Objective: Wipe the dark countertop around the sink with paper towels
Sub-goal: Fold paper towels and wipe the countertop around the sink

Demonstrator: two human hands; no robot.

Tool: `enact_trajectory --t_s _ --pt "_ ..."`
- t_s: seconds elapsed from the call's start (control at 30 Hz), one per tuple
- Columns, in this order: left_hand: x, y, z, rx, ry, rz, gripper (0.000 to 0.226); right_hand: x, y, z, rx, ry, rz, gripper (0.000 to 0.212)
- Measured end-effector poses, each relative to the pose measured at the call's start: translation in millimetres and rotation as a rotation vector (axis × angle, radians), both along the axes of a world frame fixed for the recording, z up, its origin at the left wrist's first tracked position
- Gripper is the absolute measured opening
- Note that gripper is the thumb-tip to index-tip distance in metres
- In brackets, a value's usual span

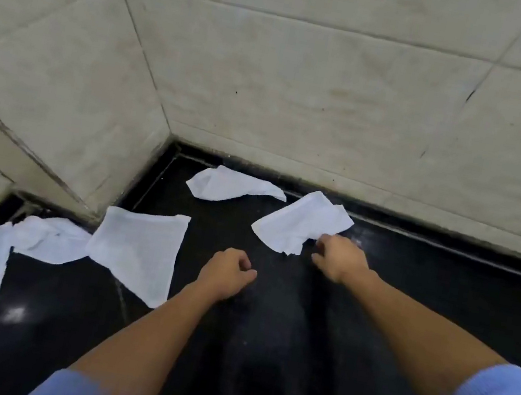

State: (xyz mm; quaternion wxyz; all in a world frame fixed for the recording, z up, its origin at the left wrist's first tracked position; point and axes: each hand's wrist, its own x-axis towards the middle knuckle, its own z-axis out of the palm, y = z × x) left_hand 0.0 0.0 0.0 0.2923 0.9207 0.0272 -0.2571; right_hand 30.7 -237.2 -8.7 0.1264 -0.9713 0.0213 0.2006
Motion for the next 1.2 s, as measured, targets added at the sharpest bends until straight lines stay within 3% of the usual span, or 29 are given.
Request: enact_trajectory --t_s 0.1,0.2,0.33,0.43,0.5,0.57,0.7,0.8,0.93,1.13,1.2 --pt "27.2 -5.2 -30.1 -0.046 0.0 -0.02 0.014 23.4 0.7 -15.8 -0.01 -0.025 -0.083 0.039" --pt "50.9 -19.8 -49.0 -0.046 -0.03 0.036 0.03 44.3 -8.9 -30.1 -0.014 -0.061 -0.224 0.048" --pt "76.0 -35.8 -71.2 0.023 -0.093 0.16 0.044 68.7 -26.0 -53.2 0.087 -0.067 -0.397 0.061" --pt "86.5 -43.9 -82.0 0.139 -0.07 0.106 0.05 74.9 -27.5 -68.6 0.131 -0.012 -0.451 0.065" --pt "92.5 -46.5 -84.8 0.21 -0.073 0.035 0.048 72.5 -23.1 -75.1 0.092 0.011 -0.443 0.05" --pt "97.5 -46.9 -83.9 0.229 -0.081 0.008 0.03 62.9 -16.2 -78.6 0.08 -0.011 -0.423 0.025" --pt "87.2 -39.4 -72.3 0.155 -0.131 0.043 0.009 30.5 -7.8 -70.8 0.27 -0.159 -0.403 0.013" --pt "60.4 -23.7 -60.8 0.038 -0.266 0.063 0.003 -4.0 -11.8 -59.3 0.366 -0.265 -0.339 0.012" --pt "3.9 3.0 -51.8 -0.04 -0.382 -0.031 0.01 -66.1 -19.3 -58.0 0.287 -0.33 -0.121 0.011" --pt "-86.0 30.2 -78.5 0.006 -0.562 -0.371 0.005 -152.1 -27.4 -87.2 0.161 -0.406 0.289 0.029" --pt "-109.0 33.6 -86.9 0.045 -0.561 -0.481 0.015 -171.4 -30.2 -92.5 0.117 -0.377 0.357 0.033"
